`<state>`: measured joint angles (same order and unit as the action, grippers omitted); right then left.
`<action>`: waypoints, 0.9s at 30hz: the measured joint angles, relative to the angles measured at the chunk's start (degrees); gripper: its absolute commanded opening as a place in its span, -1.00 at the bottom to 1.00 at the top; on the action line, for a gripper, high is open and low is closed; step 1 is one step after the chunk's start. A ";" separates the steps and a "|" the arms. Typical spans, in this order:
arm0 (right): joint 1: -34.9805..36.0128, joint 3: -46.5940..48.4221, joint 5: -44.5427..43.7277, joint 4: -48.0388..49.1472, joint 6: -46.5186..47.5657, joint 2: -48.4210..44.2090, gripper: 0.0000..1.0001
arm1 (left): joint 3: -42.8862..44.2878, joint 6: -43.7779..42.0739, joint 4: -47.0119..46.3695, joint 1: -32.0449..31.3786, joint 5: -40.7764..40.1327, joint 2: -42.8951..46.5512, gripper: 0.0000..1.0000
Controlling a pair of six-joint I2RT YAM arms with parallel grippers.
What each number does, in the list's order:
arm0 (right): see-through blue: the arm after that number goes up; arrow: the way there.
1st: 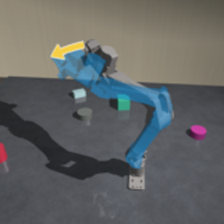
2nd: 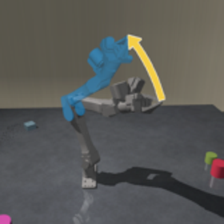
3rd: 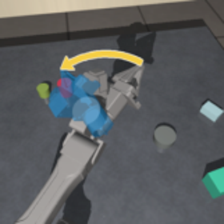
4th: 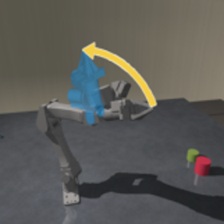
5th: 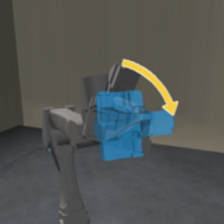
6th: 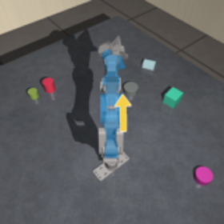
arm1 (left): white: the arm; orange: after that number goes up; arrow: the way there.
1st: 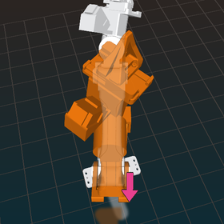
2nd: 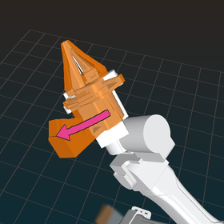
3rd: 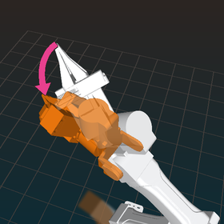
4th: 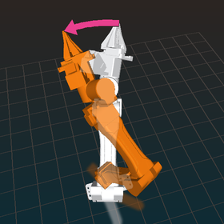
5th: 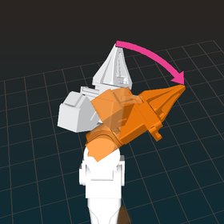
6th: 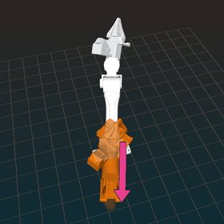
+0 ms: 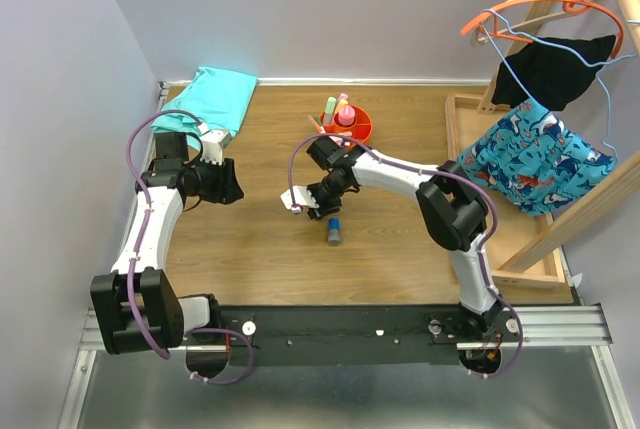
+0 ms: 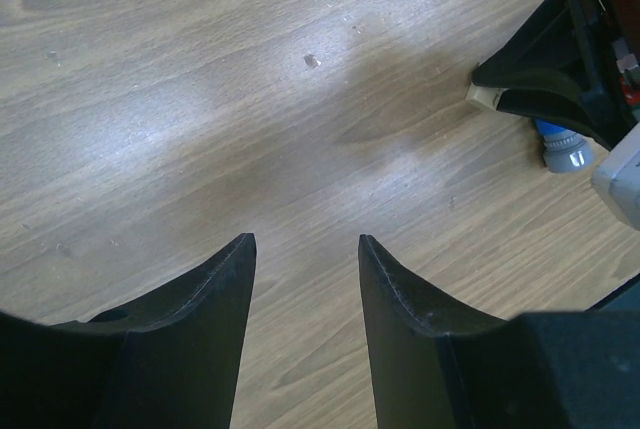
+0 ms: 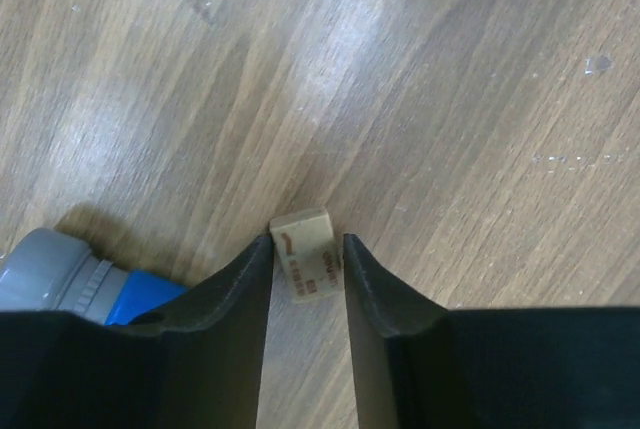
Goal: Sort the stationery into containers
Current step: Pick up the stationery from the center of the board, then place the stationery in the storage box.
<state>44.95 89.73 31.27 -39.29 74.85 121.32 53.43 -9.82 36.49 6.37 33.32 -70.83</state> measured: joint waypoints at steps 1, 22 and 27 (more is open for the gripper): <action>0.00 1.07 0.13 -0.76 0.02 0.68 -0.33 | 0.00 0.00 0.00 0.02 0.02 0.00 0.09; -9.55 13.29 9.14 11.67 -40.19 -7.63 -0.52 | 0.00 0.72 -0.50 0.07 1.07 0.00 0.11; -20.02 14.86 8.87 25.59 -59.47 -8.37 -0.55 | 0.02 1.57 -0.92 0.07 1.68 -0.11 0.11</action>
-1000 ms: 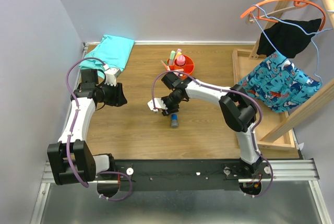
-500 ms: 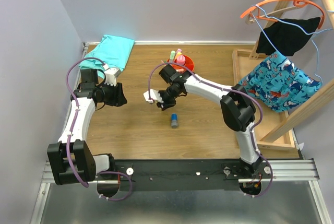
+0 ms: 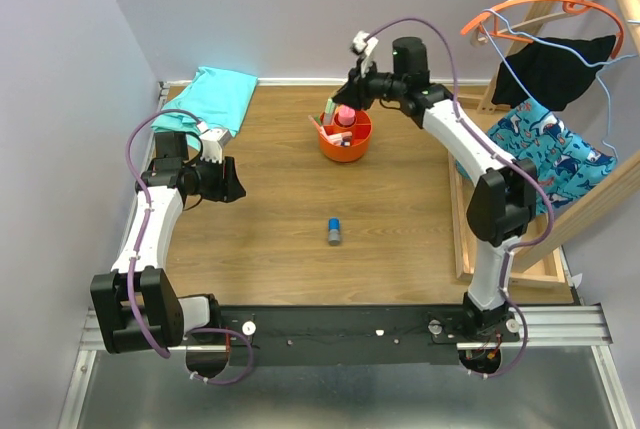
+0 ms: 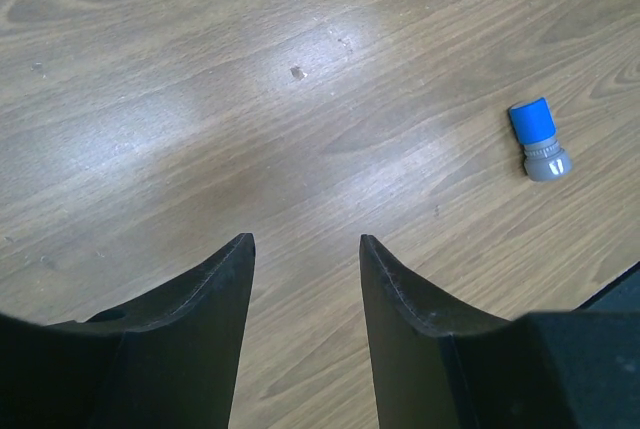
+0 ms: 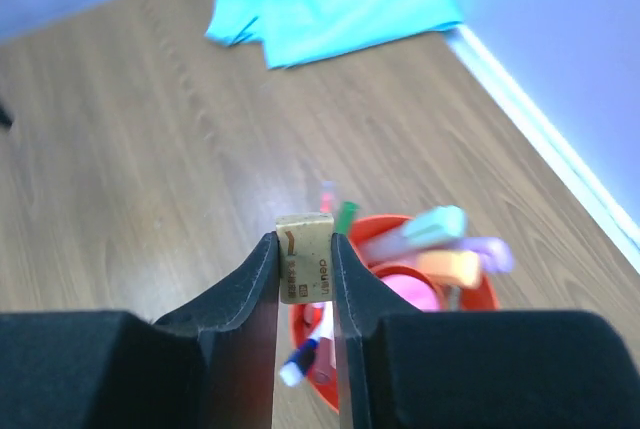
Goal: Sort the stationery into containers
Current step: Place the stationery in the storage box.
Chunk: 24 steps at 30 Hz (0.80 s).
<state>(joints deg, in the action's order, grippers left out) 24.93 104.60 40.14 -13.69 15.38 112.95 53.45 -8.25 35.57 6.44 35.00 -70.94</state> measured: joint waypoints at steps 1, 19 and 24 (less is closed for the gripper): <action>-1.42 0.00 -0.42 1.62 -2.99 0.02 -0.53 | 0.00 0.11 -0.13 0.00 0.07 -0.07 0.11; -8.83 2.08 -8.20 11.08 -25.90 10.78 -0.53 | 0.02 0.17 0.02 1.46 0.17 -0.20 0.14; -8.87 2.08 -9.62 11.19 -26.82 11.50 -0.53 | 0.02 0.20 0.04 1.64 0.20 -1.33 0.15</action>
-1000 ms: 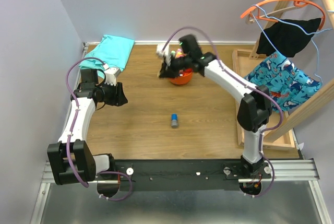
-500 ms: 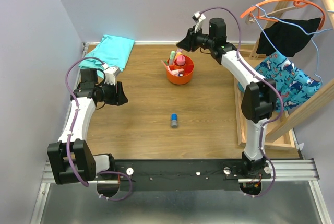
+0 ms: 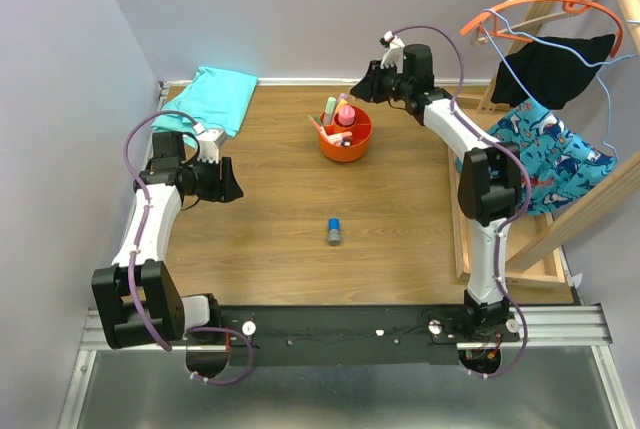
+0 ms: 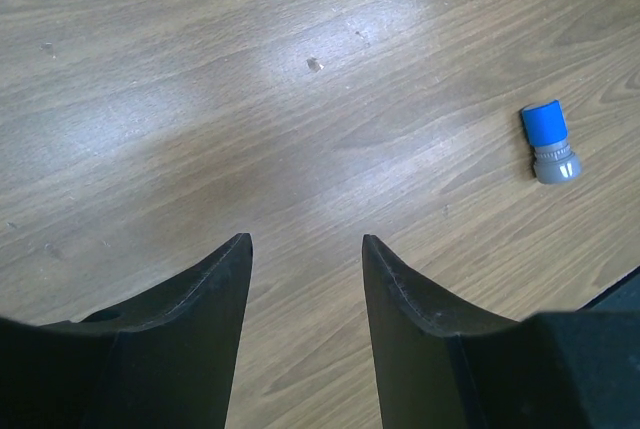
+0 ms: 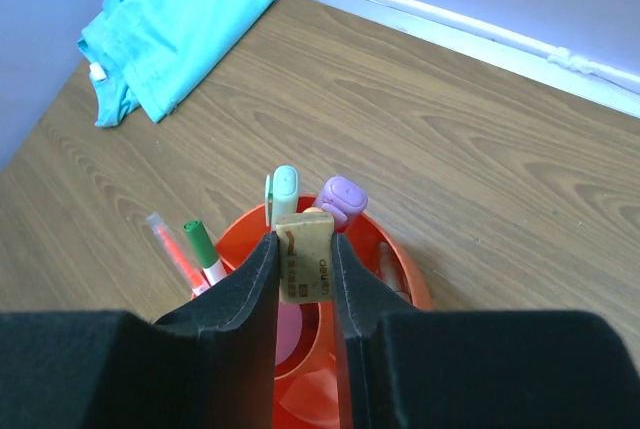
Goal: Sort the stationery into containers
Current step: Place the stationery in the storage box.
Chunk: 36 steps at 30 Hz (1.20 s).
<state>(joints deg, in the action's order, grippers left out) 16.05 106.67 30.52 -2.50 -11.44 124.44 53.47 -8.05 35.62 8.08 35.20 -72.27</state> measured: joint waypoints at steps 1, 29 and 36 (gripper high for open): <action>0.00 0.00 -0.26 0.09 -0.15 0.11 -0.53 | 0.00 0.00 0.02 0.04 0.00 -0.26 0.15; -0.04 -4.55 -4.85 -1.05 -1.60 2.01 0.09 | 2.40 0.02 0.00 0.11 -0.02 -4.72 0.17; -0.04 -5.90 -8.55 -2.84 -2.03 -0.15 0.15 | 3.76 1.01 -0.59 0.11 0.02 -5.33 0.18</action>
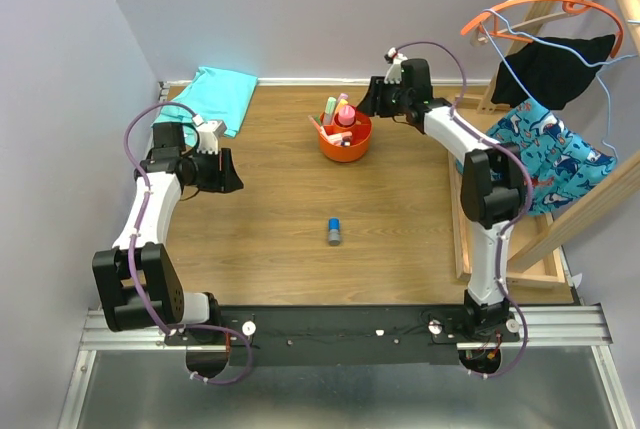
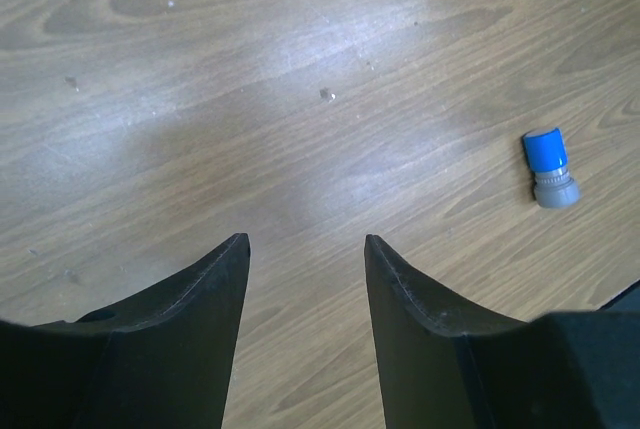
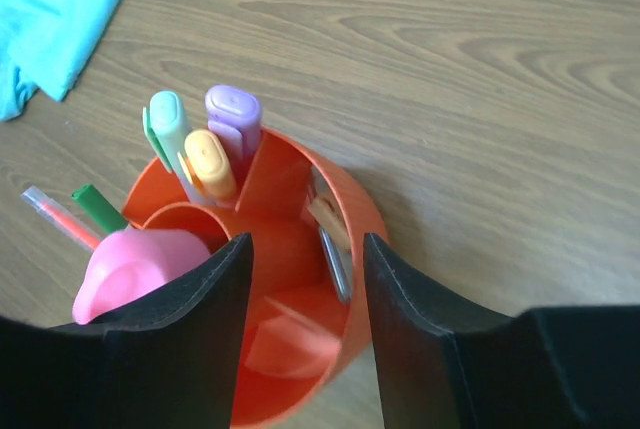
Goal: Sort the stationery into containers
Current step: Pick up the stationery from the center of the board.
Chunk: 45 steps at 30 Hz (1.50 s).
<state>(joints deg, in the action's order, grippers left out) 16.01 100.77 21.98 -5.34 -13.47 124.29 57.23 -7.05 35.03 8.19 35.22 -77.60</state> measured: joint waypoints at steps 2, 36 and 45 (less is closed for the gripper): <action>0.00 -2.10 -3.08 -1.75 -0.87 -2.91 0.17 | 0.66 0.37 -0.37 0.00 0.04 0.00 0.18; 25.14 -29.03 -8.90 -28.85 -14.47 -17.73 0.44 | -6.99 6.14 -2.34 0.00 0.07 11.34 0.19; 26.03 -25.79 -9.18 -28.98 -16.11 -13.68 0.36 | -10.93 7.61 -3.82 0.00 0.52 14.53 0.20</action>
<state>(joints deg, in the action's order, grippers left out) 42.04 74.98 12.80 -34.33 -29.58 110.61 46.30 0.56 31.20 8.19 35.75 -63.07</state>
